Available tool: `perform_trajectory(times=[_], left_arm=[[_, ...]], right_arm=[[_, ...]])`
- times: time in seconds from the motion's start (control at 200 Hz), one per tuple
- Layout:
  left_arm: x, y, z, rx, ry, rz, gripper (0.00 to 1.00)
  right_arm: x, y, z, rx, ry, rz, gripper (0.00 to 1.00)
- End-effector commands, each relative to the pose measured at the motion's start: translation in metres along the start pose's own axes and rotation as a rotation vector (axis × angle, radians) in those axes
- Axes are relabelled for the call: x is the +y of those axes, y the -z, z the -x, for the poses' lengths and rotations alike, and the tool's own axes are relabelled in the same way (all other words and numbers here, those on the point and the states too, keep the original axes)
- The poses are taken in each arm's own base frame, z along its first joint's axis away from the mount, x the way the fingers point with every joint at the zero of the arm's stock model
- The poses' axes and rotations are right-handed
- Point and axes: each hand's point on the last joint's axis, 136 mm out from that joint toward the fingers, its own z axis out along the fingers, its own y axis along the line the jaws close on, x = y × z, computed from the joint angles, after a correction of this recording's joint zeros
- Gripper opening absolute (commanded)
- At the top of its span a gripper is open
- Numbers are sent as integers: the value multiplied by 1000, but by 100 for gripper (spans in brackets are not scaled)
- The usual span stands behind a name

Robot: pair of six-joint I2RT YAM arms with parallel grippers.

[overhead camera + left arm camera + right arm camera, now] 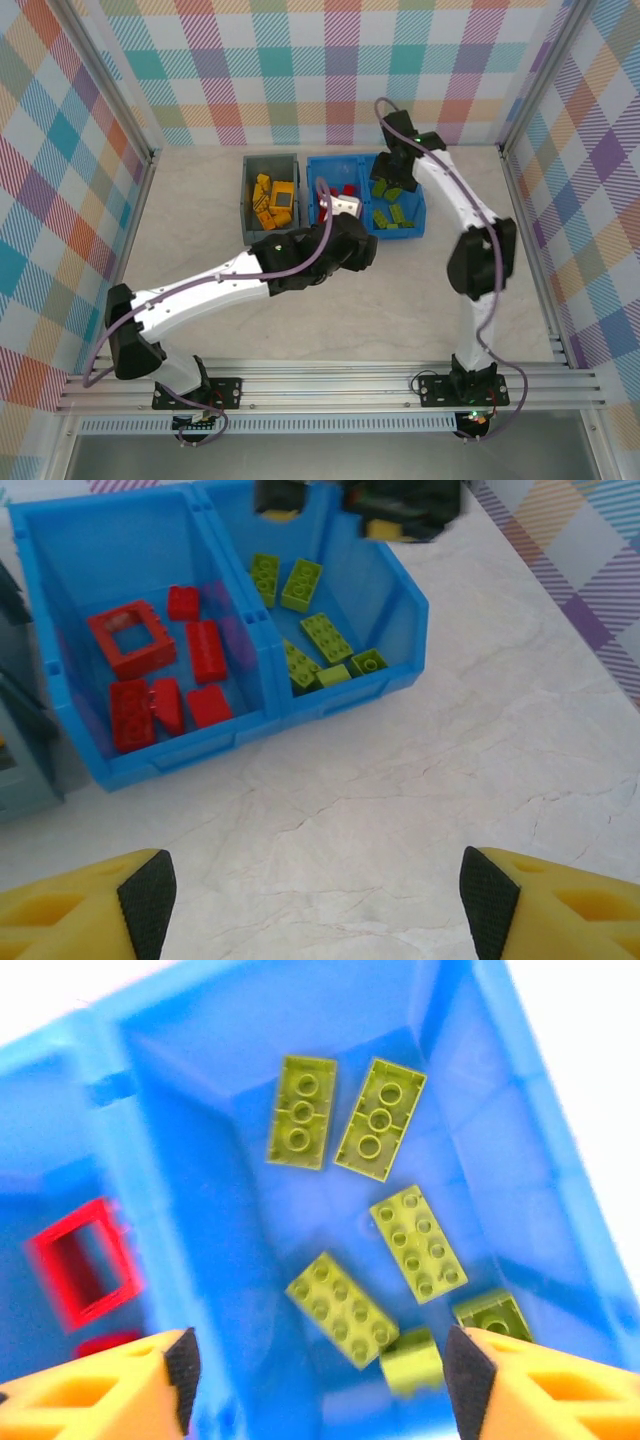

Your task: Sort the legos into containers by color

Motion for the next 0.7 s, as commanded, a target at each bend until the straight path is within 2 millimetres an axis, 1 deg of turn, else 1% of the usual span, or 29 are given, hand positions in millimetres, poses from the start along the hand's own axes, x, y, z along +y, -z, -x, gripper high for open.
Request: perform_trajectory(times=[0.0, 0.015, 0.03, 0.08, 0.11, 0.135, 0.15, 0.195, 0.23, 0.27, 0.295, 0.32, 0.375, 0.42, 0.45, 0.48, 0.525, 0.53, 0.545, 0.55, 0.56, 0.565, 0.6, 0.615, 0.66, 0.695], left_arm=[[41, 32, 15, -24, 82, 51, 90], [46, 32, 14, -15, 93, 52, 98], [52, 34, 14, -9, 109, 53, 100], [73, 36, 9, 19, 158, 56, 100], [87, 39, 7, 23, 189, 64, 100], [98, 42, 4, 23, 206, 78, 100], [105, 45, 4, 16, 215, 86, 100], [126, 55, 1, -14, 220, 130, 100], [142, 66, 1, -50, 210, 169, 100], [162, 80, -1, -91, 201, 240, 100], [177, 88, -4, -116, 203, 303, 100], [196, 99, -5, -153, 222, 384, 100], [231, 123, -14, -220, 244, 547, 100], [255, 139, -20, -283, 241, 661, 100], [267, 144, -28, -314, 230, 718, 100], [276, 146, -32, -355, 197, 766, 100], [279, 138, -38, -380, 129, 766, 100], [280, 136, -39, -383, 125, 763, 100], [281, 131, -43, -381, 103, 756, 100], [280, 129, -43, -385, 100, 748, 100], [281, 125, -46, -380, 84, 738, 100], [281, 124, -48, -379, 76, 735, 100], [280, 112, -53, -384, 57, 684, 100], [283, 106, -59, -378, 48, 682, 100], [290, 94, -66, -397, 54, 676, 100], [300, 86, -73, -386, 39, 698, 100]], right_arm=[[-16, 70, 9, -162, 5, 59, 99], [-19, 77, 7, -177, 12, 69, 100], [-21, 83, 4, -191, 19, 79, 100], [-29, 107, -3, -256, 39, 122, 100], [-38, 117, -10, -290, 52, 129, 100], [-42, 130, -13, -334, 63, 150, 100], [-46, 133, -18, -348, 77, 155, 100], [-58, 151, -28, -415, 104, 172, 100], [-71, 161, -36, -459, 110, 156, 100], [-93, 172, -43, -513, 78, 106, 100], [-105, 179, -47, -545, 62, 80, 100], [-115, 181, -51, -566, 59, 52, 100], [-130, 188, -59, -616, 74, 17, 100], [-133, 184, -64, -649, 152, 8, 100], [-131, 180, -68, -669, 198, 17, 100], [-132, 171, -74, -678, 229, 20, 100], [-133, 159, -82, -688, 252, 28, 100], [-133, 154, -84, -688, 257, 27, 100], [-134, 151, -86, -690, 260, 24, 100], [-135, 146, -89, -688, 263, 21, 100], [-135, 144, -89, -688, 264, 20, 100], [-137, 139, -92, -683, 268, 16, 100], [-139, 124, -99, -681, 284, 7, 100], [-140, 118, -101, -678, 289, 5, 100], [-142, 99, -109, -659, 290, -3, 100], [-144, 85, -114, -646, 285, -5, 100]])
